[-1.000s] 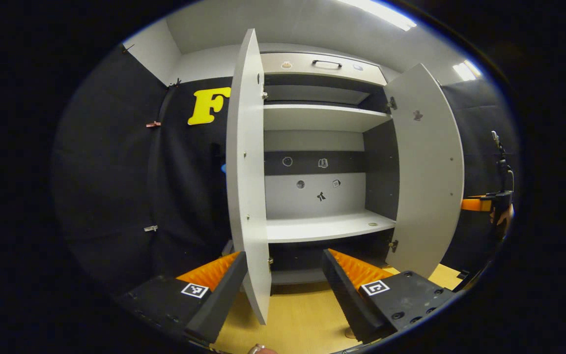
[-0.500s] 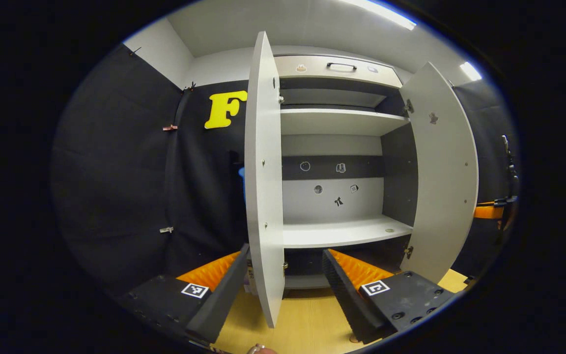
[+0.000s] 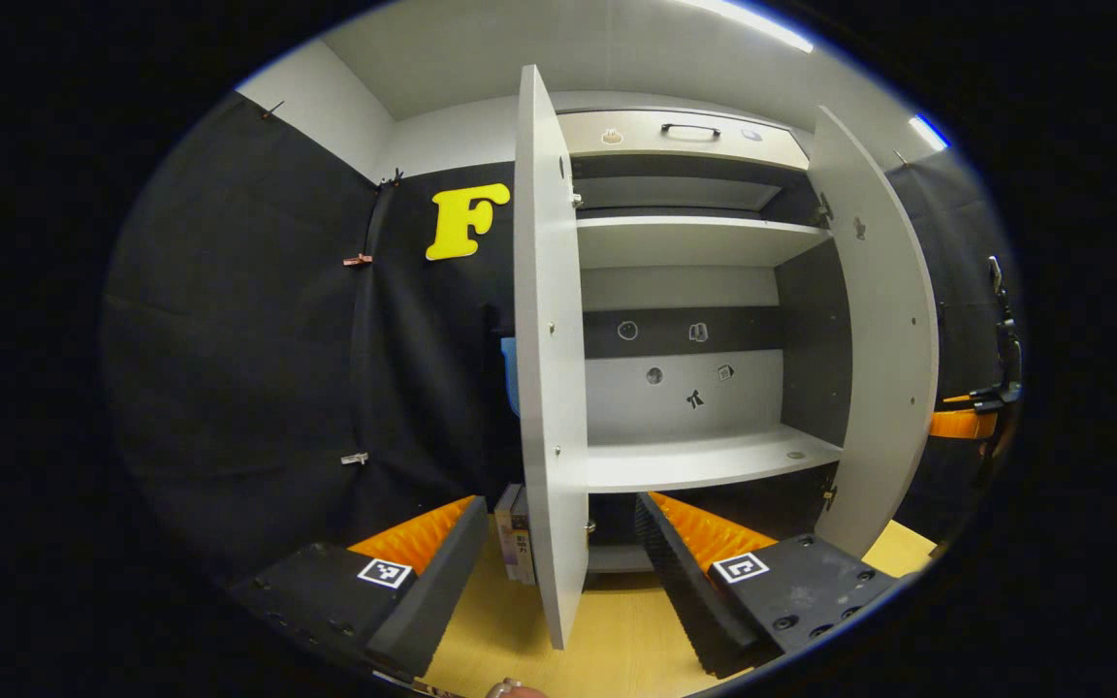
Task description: Grasp the bottle in the cabinet with the left hand and place it on the coaster, then close the right door with the right hand and the left door with the left hand.
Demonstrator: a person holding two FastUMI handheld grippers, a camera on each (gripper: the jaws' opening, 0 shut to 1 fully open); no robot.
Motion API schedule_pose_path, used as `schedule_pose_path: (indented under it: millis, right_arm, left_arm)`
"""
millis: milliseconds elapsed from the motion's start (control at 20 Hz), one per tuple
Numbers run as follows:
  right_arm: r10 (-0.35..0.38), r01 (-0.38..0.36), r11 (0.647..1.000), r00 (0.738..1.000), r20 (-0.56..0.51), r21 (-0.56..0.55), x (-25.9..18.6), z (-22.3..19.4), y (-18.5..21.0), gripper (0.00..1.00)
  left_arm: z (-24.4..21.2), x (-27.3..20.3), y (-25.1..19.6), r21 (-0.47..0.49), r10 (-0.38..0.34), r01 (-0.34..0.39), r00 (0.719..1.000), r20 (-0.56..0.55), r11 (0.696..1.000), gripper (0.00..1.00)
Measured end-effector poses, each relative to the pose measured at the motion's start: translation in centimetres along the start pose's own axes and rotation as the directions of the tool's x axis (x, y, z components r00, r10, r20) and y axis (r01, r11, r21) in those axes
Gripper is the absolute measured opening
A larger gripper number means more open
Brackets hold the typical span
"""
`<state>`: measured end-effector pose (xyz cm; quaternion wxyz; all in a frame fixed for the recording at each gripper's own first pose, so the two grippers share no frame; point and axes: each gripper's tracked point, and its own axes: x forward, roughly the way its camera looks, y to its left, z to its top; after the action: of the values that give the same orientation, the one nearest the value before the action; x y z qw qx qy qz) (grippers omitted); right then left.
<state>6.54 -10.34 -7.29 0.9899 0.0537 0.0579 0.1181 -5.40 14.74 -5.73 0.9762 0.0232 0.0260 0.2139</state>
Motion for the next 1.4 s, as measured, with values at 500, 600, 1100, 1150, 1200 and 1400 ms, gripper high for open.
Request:
schedule_pose_path:
  millis: [500,600,1100,1150,1200,1400]
  right_arm:
    - [0.133,-0.132,0.991,0.991,0.022,-0.016,7.7,0.3,5.1,0.98]
    - [0.131,-0.131,0.991,0.991,0.02,-0.015,9.0,0.2,5.6,0.98]
    - [0.054,-0.053,0.996,0.998,0.019,-0.068,10.1,0.1,5.5,0.97]
    - [0.045,-0.044,0.997,0.999,0.019,-0.061,9.4,0.2,5.4,0.97]
    - [0.037,-0.035,0.998,0.999,0.022,-0.055,8.9,0.4,5.2,0.97]
    - [-0.038,0.04,0.998,0.999,0.03,-0.055,6.4,0.5,3.3,0.98]
  left_arm:
    - [0.0,-0.5,4.6,-0.002,0.078,-0.078,0.997,-0.003,0.997,0.97]
    - [0.0,-0.2,5.0,0.011,0.083,-0.083,0.997,-0.002,0.997,0.97]
    - [2.1,4.1,7.4,0.033,0.056,-0.058,0.998,0.041,0.998,0.96]
    - [2.2,4.5,7.6,0.027,0.049,-0.051,0.998,0.045,0.998,0.96]
    - [2.3,4.9,7.5,0.02,0.037,-0.038,0.998,0.046,0.999,0.96]
    - [2.7,5.5,6.4,-0.014,-0.023,0.024,0.998,0.05,1.0,0.96]
